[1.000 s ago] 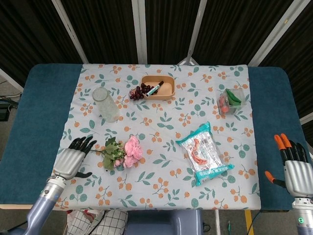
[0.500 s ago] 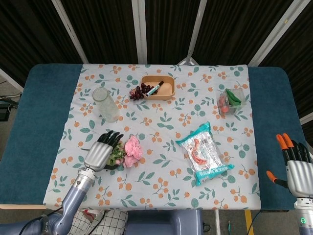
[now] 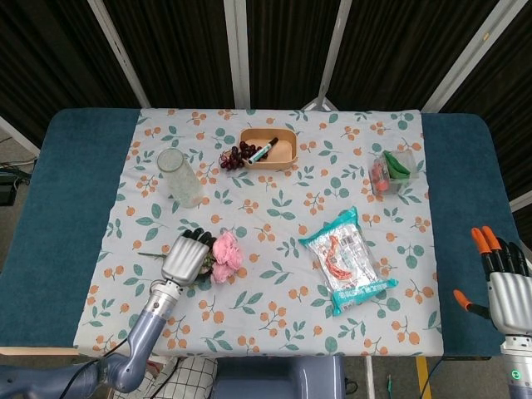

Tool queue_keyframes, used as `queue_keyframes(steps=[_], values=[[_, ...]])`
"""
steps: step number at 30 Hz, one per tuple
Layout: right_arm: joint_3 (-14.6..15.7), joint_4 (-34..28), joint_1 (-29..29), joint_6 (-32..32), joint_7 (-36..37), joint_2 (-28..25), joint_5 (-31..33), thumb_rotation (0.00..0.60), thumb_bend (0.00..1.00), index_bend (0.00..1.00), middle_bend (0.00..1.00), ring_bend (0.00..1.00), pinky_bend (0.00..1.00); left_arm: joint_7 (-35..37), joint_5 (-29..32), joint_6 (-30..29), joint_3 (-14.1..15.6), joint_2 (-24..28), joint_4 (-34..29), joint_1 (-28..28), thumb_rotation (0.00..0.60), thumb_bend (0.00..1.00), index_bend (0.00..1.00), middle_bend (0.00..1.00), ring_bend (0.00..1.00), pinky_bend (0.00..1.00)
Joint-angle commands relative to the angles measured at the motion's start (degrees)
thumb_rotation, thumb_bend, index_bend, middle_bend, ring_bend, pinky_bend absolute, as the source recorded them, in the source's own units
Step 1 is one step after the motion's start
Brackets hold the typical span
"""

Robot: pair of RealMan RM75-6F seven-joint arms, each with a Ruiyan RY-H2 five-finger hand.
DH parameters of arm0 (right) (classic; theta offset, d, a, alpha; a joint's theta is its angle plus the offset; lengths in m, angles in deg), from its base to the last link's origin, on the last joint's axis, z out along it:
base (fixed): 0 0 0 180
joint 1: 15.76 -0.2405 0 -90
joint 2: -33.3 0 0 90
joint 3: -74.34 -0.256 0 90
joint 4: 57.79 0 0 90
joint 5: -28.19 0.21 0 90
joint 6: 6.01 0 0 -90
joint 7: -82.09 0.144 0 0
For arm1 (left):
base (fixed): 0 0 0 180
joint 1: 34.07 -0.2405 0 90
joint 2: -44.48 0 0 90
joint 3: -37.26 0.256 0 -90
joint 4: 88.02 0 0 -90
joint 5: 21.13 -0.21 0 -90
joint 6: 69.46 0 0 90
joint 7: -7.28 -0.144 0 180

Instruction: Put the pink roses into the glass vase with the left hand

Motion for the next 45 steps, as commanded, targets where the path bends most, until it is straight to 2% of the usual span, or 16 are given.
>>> queue_keyframes(steps=[1,4,8,12,15,23,26,29,32,35,38,45], values=[[-0.1,0.0,0.1,-0.2,0.2,0.0,0.0,0.6,0.21,0.0,0.0,0.0,0.01,-0.2,-1.2,-1.3,-0.2,-0.6,0.5,0.4,0.6,0.36,0.51,0.47,0.35,0.42],[-0.1,0.1,0.1,-0.5,0.7,0.0,-0.3,0.6,0.21,0.0,0.0,0.0,0.01,-0.3,-2.6,-2.8,0.0,-1.1,1.4,0.6,0.6,0.38,0.55,0.51,0.39,0.45],[-0.2,0.4,0.2,-0.8,1.0,0.1,-0.4,0.6,0.21,0.0,0.0,0.0,0.01,1.1,-4.4,-4.6,-0.3,-1.1,1.6,0.8,0.6,0.38,0.55,0.51,0.39,0.45],[-0.3,0.5,0.2,-0.7,1.0,0.2,-0.1,0.6,0.21,0.0,0.0,0.0,0.01,5.3,-6.5,-6.2,-1.5,0.9,-2.4,1.0,0.6,0.38,0.55,0.52,0.39,0.45],[-0.2,0.3,0.1,-0.3,0.7,0.3,0.2,0.6,0.21,0.0,0.0,0.0,0.01,10.2,-7.1,-6.8,-3.1,3.8,-8.1,1.1,0.6,0.38,0.55,0.52,0.39,0.45],[-0.2,-0.3,0.0,0.2,-0.7,0.6,0.6,0.6,0.21,0.0,0.0,0.0,0.01,24.4,-4.0,-3.9,-11.1,16.1,-26.8,1.4,0.6,0.38,0.55,0.51,0.39,0.45],[-0.2,-0.3,-0.1,0.3,-1.3,0.9,0.8,0.6,0.21,0.0,0.0,0.0,0.01,26.8,-0.5,-2.1,-15.2,20.8,-31.5,2.0,0.6,0.37,0.55,0.51,0.39,0.45],[-0.3,-0.4,-0.2,0.5,-1.9,1.1,1.1,0.6,0.21,0.0,0.0,0.0,0.01,29.9,5.6,-0.4,-20.3,24.7,-34.4,2.9,0.6,0.37,0.55,0.51,0.39,0.45],[-0.6,-0.1,-0.4,0.8,-2.5,1.5,1.6,0.6,0.21,0.0,0.0,0.0,0.01,33.8,11.0,1.1,-24.6,26.4,-33.9,4.1,0.6,0.37,0.55,0.51,0.39,0.44],[-0.9,0.4,-0.7,1.1,-2.6,1.9,2.1,0.6,0.21,0.0,0.0,0.0,0.01,38.1,15.4,3.5,-28.0,27.7,-30.7,5.5,0.6,0.37,0.55,0.51,0.39,0.44],[-1.6,1.4,-0.7,0.5,-1.9,2.4,2.6,0.6,0.21,0.0,0.0,0.0,0.01,41.4,17.5,6.4,-29.9,29.3,-26.3,6.9,0.6,0.37,0.55,0.51,0.39,0.44],[-2.9,3.3,-0.6,0.0,-1.2,3.2,4.4,0.6,0.21,0.0,0.0,0.0,0.01,48.7,19.4,12.8,-32.0,30.5,-17.6,10.3,0.6,0.37,0.55,0.51,0.39,0.44]])
